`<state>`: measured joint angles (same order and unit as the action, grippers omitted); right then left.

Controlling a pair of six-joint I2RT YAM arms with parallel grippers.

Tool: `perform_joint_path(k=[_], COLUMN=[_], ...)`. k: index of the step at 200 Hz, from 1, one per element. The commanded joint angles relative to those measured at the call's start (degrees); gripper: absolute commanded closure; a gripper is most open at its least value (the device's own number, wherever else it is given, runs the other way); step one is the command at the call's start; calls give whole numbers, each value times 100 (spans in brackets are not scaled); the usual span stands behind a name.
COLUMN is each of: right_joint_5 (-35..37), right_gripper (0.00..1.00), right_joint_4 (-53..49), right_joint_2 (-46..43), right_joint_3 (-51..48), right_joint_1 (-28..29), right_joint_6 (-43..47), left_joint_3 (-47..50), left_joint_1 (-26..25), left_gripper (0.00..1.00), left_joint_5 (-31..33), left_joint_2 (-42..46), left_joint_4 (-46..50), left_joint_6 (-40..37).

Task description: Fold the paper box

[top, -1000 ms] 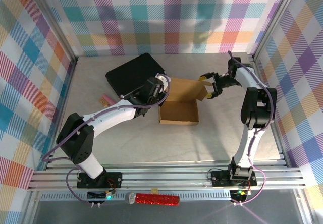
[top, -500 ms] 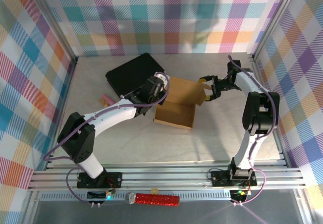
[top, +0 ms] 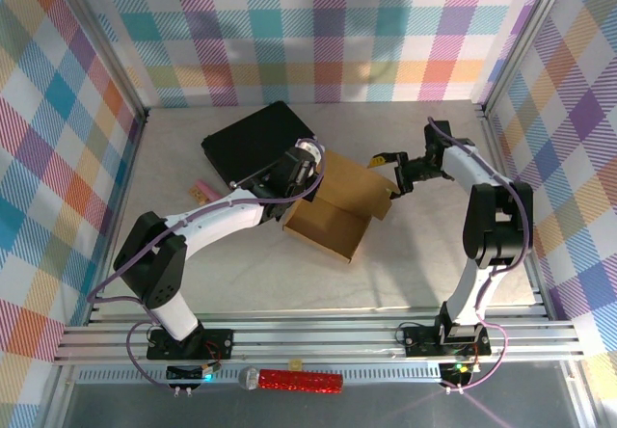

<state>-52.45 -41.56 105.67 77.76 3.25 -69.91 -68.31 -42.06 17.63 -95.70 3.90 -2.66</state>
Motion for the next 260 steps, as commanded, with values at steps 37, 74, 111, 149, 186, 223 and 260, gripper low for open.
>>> perform_joint_path(k=[37,74,111,149,186,223,260], right_joint_5=[235,408,2464,2971,3700,2718,2017], right_gripper=[30,29,25,21,18,25,45], right_joint_4=[-758,-854,-948,124,112,-3,-775], right_joint_2=[-588,-713,-1356,-1909,-1739,-898,-35], right_joint_3=[-226,-52,650,633,859,1248,1448], right_joint_1=[-153,-278,-260,-176,-389,-1036,-1025], right_joint_6=[455,1005,3651,4725,4158,3150,3233], left_joint_3=[-147,40,96,125,138,191,88], left_joint_1=[-74,-26,7,46,67,81,128], left_gripper=[100,100,100,100,100,100,100], left_joint_5=[228,120,-102,-177,-28,10,-32], left_joint_2=[-82,-111,-212,-279,-341,-289,-334], left_joint_4=[-288,-643,-833,-813,-769,-850,-806], left_joint_6=[209,317,175,-42,-51,-108,-126])
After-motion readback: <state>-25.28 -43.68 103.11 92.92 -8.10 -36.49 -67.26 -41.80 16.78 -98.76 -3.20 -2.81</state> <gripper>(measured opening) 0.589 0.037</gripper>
